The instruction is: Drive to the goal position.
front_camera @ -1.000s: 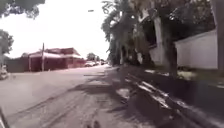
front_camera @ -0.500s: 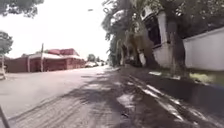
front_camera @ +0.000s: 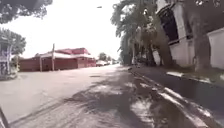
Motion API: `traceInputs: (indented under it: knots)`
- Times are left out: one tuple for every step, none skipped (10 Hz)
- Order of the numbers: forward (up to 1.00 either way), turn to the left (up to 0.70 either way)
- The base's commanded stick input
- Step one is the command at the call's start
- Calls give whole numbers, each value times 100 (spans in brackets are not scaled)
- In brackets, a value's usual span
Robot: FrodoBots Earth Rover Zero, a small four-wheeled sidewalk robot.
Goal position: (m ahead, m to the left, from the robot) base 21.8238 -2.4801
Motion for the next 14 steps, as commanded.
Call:
traceInputs:
  knots:
    - [70,3]
    - [70,3]
    - [70,4]
    - [70,3]
    - [70,1]
    - [70,1]
    - [70,1]
    - [70,1]
    - [70,1]
    - [70,2]
    - [70,2]
    - [70,1]
    - [70,1]
    - [70,1]
